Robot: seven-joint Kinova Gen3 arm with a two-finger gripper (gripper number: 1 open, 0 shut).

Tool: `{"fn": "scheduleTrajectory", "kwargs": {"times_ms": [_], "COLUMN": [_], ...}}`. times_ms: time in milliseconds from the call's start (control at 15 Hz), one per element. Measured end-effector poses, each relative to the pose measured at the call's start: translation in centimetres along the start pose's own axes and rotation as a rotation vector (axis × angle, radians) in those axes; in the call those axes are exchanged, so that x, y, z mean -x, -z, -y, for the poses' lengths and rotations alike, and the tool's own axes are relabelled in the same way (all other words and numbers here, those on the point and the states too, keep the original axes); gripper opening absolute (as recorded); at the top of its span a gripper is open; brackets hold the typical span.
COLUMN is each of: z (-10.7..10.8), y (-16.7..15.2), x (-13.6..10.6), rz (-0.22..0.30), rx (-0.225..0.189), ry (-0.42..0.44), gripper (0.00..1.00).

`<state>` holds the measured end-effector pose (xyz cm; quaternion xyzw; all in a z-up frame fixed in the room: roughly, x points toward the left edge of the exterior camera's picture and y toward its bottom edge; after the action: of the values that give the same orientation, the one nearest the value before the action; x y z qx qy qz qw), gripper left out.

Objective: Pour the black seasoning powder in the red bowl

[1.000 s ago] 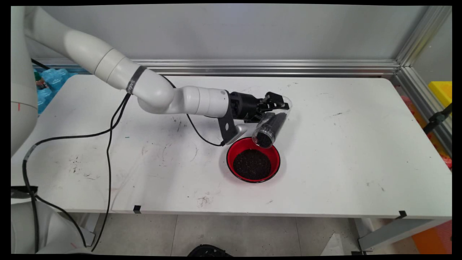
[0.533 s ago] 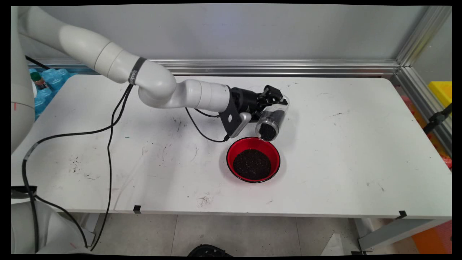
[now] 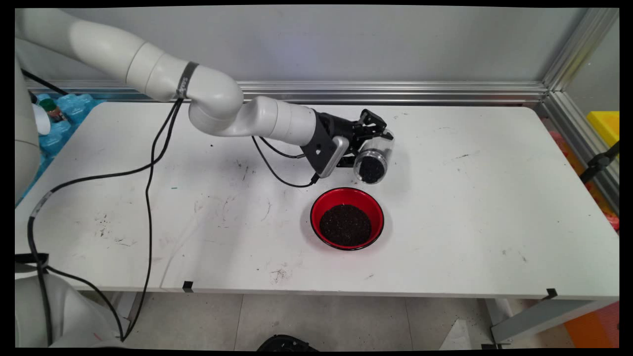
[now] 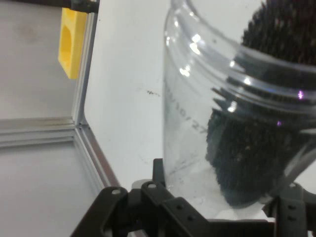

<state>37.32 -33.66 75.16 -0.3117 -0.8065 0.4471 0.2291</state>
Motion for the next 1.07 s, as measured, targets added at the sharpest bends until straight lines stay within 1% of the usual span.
{"fn": "scheduleTrajectory", "kwargs": {"times_ms": [267, 467, 667, 1067], "z": [1.7, 3.1, 4.3, 6.9], "y": [0.5, 0.9, 1.2, 1.9], "x": [0.2, 0.7, 1.2, 2.5], "rz": [-0.014, -0.014, -0.013, -0.02], "rx": [0.032, 0.054, 0.072, 0.112], "ry": [0.142, 0.267, 0.364, 0.628], "gripper": [0.0, 0.0, 0.0, 0.0]}}
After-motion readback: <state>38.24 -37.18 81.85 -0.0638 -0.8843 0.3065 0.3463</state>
